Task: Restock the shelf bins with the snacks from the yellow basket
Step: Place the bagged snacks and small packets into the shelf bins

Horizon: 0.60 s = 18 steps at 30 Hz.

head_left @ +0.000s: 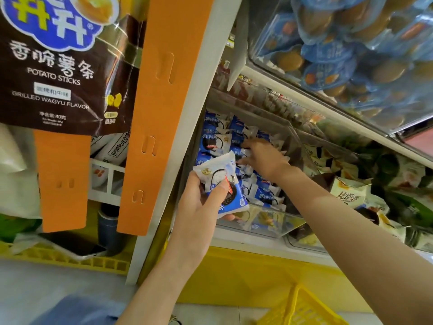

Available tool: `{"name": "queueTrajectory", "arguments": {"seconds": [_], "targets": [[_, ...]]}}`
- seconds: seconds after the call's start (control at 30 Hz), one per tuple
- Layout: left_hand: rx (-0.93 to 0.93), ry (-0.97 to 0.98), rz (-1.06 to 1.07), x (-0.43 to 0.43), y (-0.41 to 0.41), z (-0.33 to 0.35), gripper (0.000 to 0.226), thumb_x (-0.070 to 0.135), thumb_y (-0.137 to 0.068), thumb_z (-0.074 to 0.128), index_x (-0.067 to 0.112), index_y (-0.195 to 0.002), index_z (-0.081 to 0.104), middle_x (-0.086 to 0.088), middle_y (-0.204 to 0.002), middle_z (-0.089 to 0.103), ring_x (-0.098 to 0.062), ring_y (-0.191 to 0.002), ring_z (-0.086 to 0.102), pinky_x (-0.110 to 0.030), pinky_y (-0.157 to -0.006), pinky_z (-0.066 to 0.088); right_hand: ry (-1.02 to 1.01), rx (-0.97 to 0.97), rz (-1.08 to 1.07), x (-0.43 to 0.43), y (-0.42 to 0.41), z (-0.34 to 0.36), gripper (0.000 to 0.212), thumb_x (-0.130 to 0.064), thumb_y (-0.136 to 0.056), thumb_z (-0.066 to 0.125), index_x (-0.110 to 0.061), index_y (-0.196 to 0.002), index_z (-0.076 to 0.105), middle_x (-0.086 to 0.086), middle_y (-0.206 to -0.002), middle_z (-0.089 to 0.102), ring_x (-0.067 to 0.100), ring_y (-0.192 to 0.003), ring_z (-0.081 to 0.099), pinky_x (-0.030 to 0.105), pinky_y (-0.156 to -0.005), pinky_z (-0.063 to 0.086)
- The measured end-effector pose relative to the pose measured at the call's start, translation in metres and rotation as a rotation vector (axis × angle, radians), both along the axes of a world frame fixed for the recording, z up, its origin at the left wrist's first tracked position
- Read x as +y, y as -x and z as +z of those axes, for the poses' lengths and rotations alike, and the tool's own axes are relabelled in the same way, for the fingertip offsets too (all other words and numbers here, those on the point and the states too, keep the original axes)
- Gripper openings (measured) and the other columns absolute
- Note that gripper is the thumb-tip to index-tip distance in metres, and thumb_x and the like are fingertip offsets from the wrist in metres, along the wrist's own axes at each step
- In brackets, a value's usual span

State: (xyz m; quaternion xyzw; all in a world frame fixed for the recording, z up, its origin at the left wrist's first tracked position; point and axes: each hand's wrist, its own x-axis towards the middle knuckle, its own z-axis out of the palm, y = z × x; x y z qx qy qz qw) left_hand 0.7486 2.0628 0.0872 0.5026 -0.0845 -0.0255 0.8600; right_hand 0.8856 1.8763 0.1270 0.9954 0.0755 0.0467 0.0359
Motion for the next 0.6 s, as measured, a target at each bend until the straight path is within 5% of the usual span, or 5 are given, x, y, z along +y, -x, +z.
{"name": "queueTrajectory", "arguments": {"seconds": [0.27,0.4,0.47,0.6], "targets": [[0.006,0.025,0.004,-0.002,-0.002,-0.001,0.028,0.018,-0.088,0.055,0.031,-0.113,0.053,0.015,-0.096,0.068,-0.009,-0.087,0.068,-0.018,-0.054,0.053,-0.292,-0.063,-0.05,-0.007,-0.01,-0.005,0.04,-0.016,-0.084,0.068,-0.01,-0.121,0.054,0.011,-0.124,0.056,0.016,-0.095,0.053,0.024,-0.076,0.04],[-0.005,-0.009,0.0,-0.002,0.001,-0.002,0.023,0.017,-0.088,0.056,0.027,-0.109,0.054,0.012,-0.097,0.068,-0.007,-0.087,0.068,-0.022,-0.057,0.055,-0.192,-0.143,-0.004,0.002,0.013,0.001,0.043,-0.018,-0.086,0.064,-0.011,-0.126,0.051,0.011,-0.131,0.047,0.026,-0.117,0.047,0.032,-0.096,0.039],[-0.023,-0.045,0.003,-0.001,0.002,-0.002,0.023,0.019,-0.088,0.055,0.027,-0.11,0.054,0.013,-0.096,0.068,-0.006,-0.083,0.068,-0.021,-0.051,0.053,-0.342,-0.245,0.0,0.014,0.037,0.007,0.036,-0.015,-0.089,0.06,-0.013,-0.124,0.053,0.008,-0.129,0.049,0.022,-0.118,0.047,0.031,-0.099,0.039],[-0.066,-0.132,-0.003,-0.001,0.004,-0.004,0.031,0.02,-0.087,0.057,0.03,-0.117,0.053,0.009,-0.105,0.064,-0.006,-0.092,0.064,-0.018,-0.057,0.053,-0.847,-0.107,0.03,0.038,0.104,0.017,0.022,-0.031,-0.097,0.043,-0.022,-0.11,0.057,-0.009,-0.101,0.065,-0.001,-0.084,0.061,0.016,-0.07,0.051]]}}
